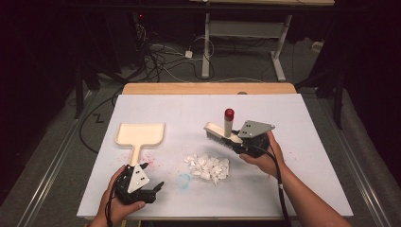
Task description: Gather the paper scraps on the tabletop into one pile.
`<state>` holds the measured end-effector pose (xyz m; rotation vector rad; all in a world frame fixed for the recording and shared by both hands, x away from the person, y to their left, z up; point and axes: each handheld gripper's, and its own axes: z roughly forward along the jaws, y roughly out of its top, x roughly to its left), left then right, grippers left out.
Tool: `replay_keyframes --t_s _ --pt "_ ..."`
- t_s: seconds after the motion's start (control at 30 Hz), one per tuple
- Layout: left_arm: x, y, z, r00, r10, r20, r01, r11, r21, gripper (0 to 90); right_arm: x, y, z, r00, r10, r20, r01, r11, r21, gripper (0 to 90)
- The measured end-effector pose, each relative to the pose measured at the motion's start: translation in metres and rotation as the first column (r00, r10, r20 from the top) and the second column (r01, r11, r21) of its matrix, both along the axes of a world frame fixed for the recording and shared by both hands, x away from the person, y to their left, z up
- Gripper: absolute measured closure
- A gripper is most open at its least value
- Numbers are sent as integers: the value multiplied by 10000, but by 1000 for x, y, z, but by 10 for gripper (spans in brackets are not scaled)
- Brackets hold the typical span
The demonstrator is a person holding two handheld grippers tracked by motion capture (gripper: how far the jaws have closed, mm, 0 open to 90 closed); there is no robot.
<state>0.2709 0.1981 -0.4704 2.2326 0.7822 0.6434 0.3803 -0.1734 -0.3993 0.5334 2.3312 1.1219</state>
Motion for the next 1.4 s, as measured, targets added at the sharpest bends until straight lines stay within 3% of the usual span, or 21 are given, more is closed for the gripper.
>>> replay_keyframes --t_s 0.07,0.17,0.3,0.33,0.37,0.43,0.6,0.8,0.87,0.97,1.13,1.23,1.3,1.4 --pt "-1 -1 0 10000 -33 32 33 10000 25 184 -13 -4 0 9949 -988 -180 985 9950 -184 675" --pt "-1 -2 1 10000 -43 78 43 10000 53 185 -29 -9 -5 9752 -2141 -565 2140 9768 -65 675" --pt "-2 -4 3 9997 -135 181 135 9999 42 185 -43 -6 -18 9504 -3042 -651 3035 9526 -198 675" --pt "-2 -4 4 9997 -161 204 160 9999 44 185 -46 -3 -22 9471 -3108 -797 3101 9505 -209 675" --pt "-2 -4 4 9996 -167 222 168 9999 -25 185 -49 0 -25 9465 -3086 -945 3094 9509 -55 675" --pt "-2 -4 4 9996 -215 207 215 9998 18 185 -58 11 -29 9464 -3140 -764 3147 9492 -26 675" --pt "-1 -3 3 9994 -276 201 275 9996 22 186 -74 45 -35 9604 -2747 -473 2743 9615 -164 674" --pt "-2 -3 4 9993 -287 220 287 9996 -17 186 -74 64 -30 9661 -2562 -315 2567 9664 132 675" --pt "-2 -3 4 9994 -279 213 280 9996 -33 186 -72 62 -24 9652 -2613 47 2612 9652 132 675" --pt "-1 -3 3 9994 -294 163 294 9996 9 185 -62 51 -14 9648 -2627 139 2616 9636 562 675" --pt "-1 -3 4 9994 -312 130 311 9995 45 186 -33 34 -2 9655 -2545 558 2493 9646 855 675" --pt "0 -2 4 9995 -258 152 258 9997 15 186 -6 28 -5 9673 -2394 843 2343 9699 663 675" --pt "0 -2 4 9997 -177 192 178 9998 -32 186 13 28 -13 9659 -2389 1001 2376 9710 248 675" --pt "-1 -1 4 9996 -132 235 135 9998 -114 186 37 29 -25 9754 -1928 1070 1973 9798 -337 675"
